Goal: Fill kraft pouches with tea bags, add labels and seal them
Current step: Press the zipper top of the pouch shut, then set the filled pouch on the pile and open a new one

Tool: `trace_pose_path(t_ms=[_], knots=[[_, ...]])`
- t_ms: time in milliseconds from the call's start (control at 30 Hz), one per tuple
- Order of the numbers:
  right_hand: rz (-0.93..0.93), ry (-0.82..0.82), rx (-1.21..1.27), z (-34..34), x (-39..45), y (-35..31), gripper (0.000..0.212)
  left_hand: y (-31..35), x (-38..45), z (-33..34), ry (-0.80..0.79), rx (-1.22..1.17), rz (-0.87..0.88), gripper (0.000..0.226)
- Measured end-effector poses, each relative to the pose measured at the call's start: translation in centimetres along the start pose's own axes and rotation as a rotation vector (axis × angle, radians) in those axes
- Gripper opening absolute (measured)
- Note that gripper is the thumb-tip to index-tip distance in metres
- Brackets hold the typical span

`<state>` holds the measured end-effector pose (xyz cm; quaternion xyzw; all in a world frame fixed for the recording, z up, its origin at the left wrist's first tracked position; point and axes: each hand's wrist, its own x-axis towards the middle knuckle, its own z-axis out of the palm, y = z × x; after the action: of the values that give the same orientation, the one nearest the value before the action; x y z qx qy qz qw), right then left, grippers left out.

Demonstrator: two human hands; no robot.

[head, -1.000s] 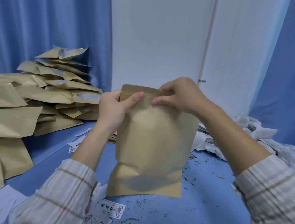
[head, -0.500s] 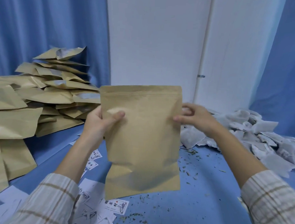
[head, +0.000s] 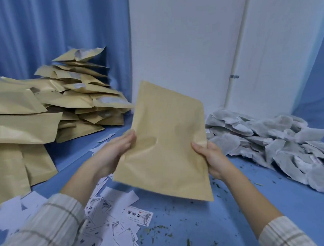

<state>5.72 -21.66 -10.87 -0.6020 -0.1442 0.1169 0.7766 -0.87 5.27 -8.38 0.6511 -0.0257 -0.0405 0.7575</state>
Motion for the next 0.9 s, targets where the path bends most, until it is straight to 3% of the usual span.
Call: trace_pose_path(t_ms=[100,233,367,433,500,600,767,900], knots=[[0.047,-0.006,0.177,1.7,-0.2,-0.2,0.027,0.6,-0.9,-1.6,-0.118,-0.282,0.028,0.050],[0.047,-0.027,0.267,8.9,2.1,-0.3,0.034,-0.8,-2.1,-3.3,0.005,-0.708,0.189,0.037],[0.089,-0.211,0.394,27.0,8.6,-4.5,0.037,1.4,-3.0,-6.5,0.101,-0.866,0.300,0.058],[0.174,-0.366,0.446,36.0,10.0,-6.7,0.053,3.2,-3.4,-8.7,0.202,-0.876,0.341,0.066],[0.246,-0.417,0.389,40.7,10.6,-6.2,0.064,4.5,-3.9,-11.1,0.282,-0.893,0.366,0.071],[0.295,-0.421,0.215,40.6,11.3,-2.8,0.066,5.2,-4.3,-13.4,0.357,-0.911,0.391,0.062],[0.336,-0.250,0.131,33.9,13.3,1.1,0.064,2.9,-1.1,-10.5,0.392,-0.814,0.264,0.034],[0.240,-0.117,0.029,27.1,13.7,2.1,0.024,0.1,3.5,-6.6,0.360,-0.738,0.086,0.023]])
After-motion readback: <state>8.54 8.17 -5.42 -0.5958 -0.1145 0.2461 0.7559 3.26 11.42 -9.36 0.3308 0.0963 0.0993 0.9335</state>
